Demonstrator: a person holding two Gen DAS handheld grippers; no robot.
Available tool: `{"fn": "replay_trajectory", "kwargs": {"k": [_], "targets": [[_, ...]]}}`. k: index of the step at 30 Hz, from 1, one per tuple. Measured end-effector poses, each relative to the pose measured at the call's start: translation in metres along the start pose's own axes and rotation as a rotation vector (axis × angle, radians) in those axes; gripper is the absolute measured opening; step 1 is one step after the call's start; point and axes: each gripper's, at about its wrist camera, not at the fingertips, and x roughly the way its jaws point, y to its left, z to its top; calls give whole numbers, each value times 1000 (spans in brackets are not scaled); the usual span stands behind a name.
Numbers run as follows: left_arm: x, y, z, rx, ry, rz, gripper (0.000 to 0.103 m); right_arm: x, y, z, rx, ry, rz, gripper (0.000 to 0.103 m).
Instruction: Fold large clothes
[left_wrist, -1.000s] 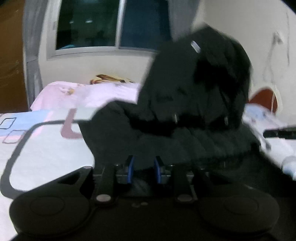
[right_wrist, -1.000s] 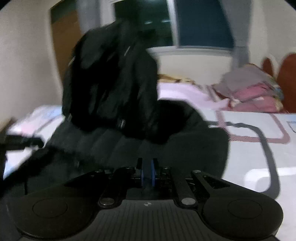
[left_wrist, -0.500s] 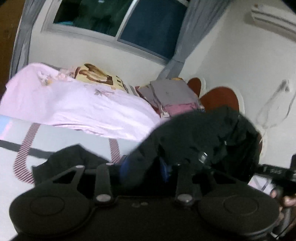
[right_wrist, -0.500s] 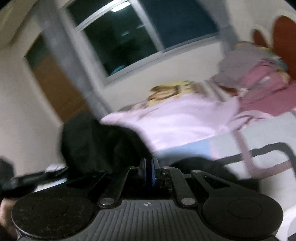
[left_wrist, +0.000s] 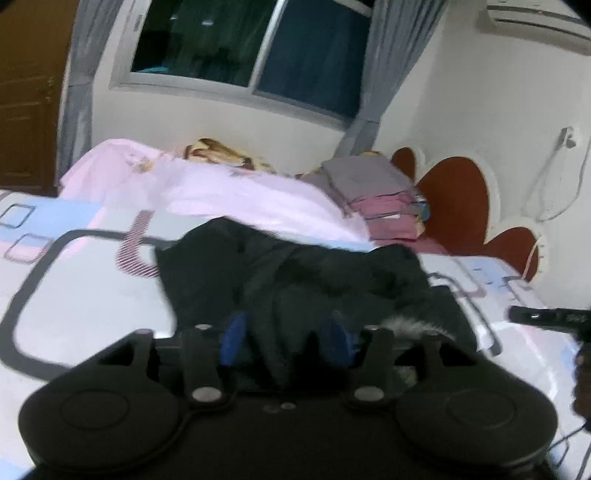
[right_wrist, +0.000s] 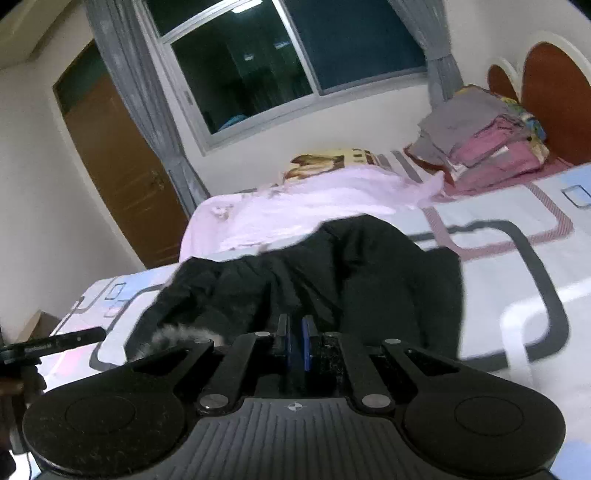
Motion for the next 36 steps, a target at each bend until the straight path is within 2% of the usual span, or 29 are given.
{"fn": "replay_trajectory", "kwargs": {"k": [2, 3, 4, 6, 8, 10, 13, 16, 19, 20, 21, 22, 23, 24, 26, 28, 31, 36], "targets": [[14, -16, -3, 30, 43, 5, 47, 11, 22, 1, -27, 11, 24, 6], [26, -20, -6, 36, 82, 4, 46, 24, 32, -2, -43, 46, 38, 6], [36, -21, -15, 38, 125, 17, 41, 40, 37, -9, -75, 89, 16, 6], [57, -20, -33, 46, 184, 68, 40, 77, 36, -33, -109, 215, -90, 6], [75, -11, -51, 4, 237, 71, 39, 102, 18, -56, -66, 304, -110, 6], [78, -5, -64, 6, 231, 62, 39, 104, 8, -70, -32, 283, -87, 5], [80, -10, -69, 63, 227, 77, 39, 101, 14, -79, -109, 268, -93, 5], [74, -5, -58, 49, 231, 67, 39, 91, 14, -65, -124, 264, -102, 6], [50, -1, -29, 46, 92, 78, 41, 70, 17, -26, -145, 120, -132, 6], [49, 2, -17, 25, 58, 79, 42, 73, 14, -14, -126, 104, -130, 6], [54, 4, -2, 0, 31, 74, 43, 81, 13, -2, -111, 101, -131, 13], [60, 4, 10, -9, 19, 76, 45, 90, 15, 8, -114, 100, -143, 45], [70, 1, 21, -5, 18, 81, 49, 100, 19, 16, -129, 84, -151, 62], [81, -4, 30, 11, 17, 85, 50, 112, 24, 23, -153, 64, -136, 73], [106, -13, 43, 44, 34, 97, 53, 132, 34, 33, -181, 62, -105, 72], [133, -20, 46, 86, 82, 101, 52, 151, 39, 39, -211, 75, -98, 42], [165, -20, 41, 155, 129, 175, 49, 186, 39, 39, -263, 125, -100, 42], [202, -3, 39, 159, 120, 190, 52, 236, 1, 31, -281, 165, -182, 42]]}}
